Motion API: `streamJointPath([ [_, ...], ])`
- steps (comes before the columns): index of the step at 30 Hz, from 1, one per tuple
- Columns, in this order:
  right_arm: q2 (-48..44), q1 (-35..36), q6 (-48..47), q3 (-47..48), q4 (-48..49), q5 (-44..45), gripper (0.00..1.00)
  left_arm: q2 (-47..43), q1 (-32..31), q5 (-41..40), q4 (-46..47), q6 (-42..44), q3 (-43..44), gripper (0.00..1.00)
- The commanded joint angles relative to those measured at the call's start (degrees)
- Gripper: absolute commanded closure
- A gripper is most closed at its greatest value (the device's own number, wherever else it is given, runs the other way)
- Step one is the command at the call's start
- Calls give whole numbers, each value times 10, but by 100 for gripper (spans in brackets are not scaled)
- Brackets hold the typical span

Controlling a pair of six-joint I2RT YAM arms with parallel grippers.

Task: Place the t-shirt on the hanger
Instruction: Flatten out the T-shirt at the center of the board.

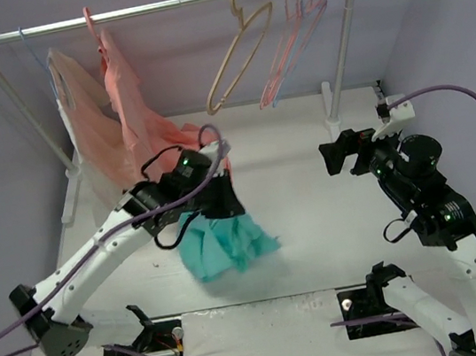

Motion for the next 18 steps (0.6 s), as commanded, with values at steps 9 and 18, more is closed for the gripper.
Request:
streamJointPath([
  [9,21,-1,-11,27,33,-42,0,20,-45,-67,-46,92,164,95],
  [18,23,-1,-6,-8,-14,-30,1,-93,-44,-86,-53,8,-126,46],
])
